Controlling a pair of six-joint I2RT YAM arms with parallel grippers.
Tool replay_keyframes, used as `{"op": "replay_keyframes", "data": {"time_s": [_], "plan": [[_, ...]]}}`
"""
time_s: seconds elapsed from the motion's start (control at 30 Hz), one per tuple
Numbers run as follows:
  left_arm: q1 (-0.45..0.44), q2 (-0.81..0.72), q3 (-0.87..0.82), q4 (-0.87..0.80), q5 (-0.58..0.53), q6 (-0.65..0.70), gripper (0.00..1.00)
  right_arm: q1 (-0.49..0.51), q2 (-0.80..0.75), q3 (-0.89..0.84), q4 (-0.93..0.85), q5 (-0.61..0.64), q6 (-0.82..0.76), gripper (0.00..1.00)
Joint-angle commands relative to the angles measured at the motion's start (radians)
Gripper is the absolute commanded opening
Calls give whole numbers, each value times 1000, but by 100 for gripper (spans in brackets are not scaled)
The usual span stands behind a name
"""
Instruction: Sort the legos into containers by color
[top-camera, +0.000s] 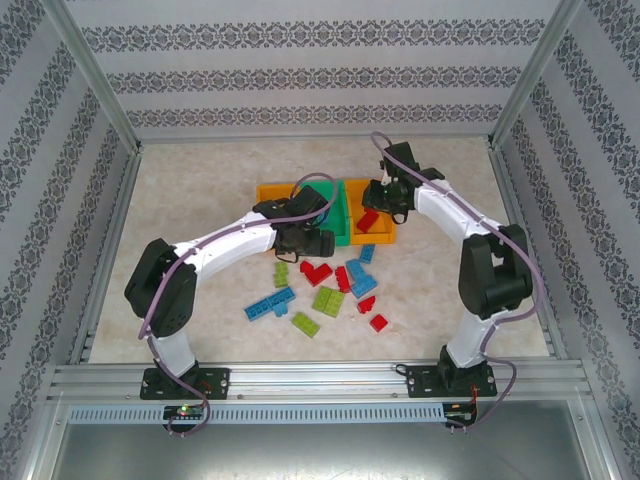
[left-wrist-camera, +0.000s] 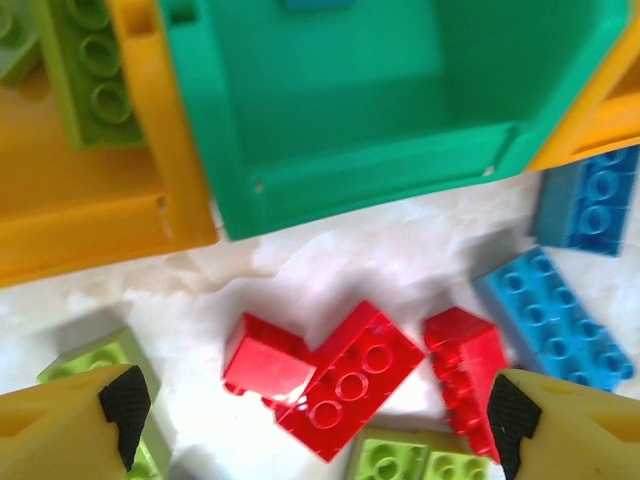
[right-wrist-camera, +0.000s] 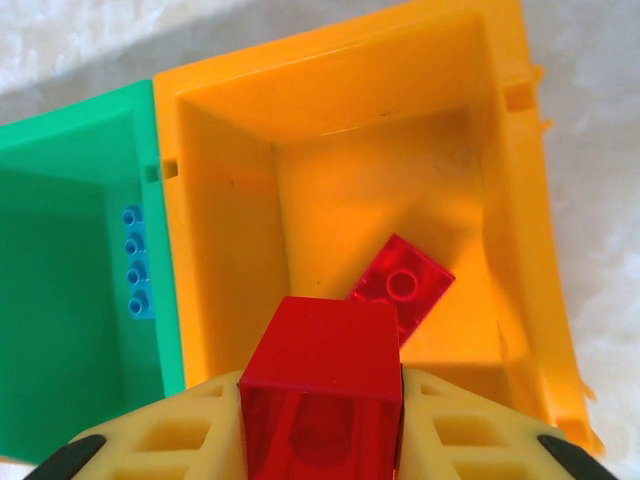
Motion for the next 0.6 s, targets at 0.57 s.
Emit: {"op": "replay_keyframes", "data": {"time_s": [0.57], "plan": [[11,-213,-292,-20,-45,12,90,-1,75,65,-1,-37,-32,61]]}}
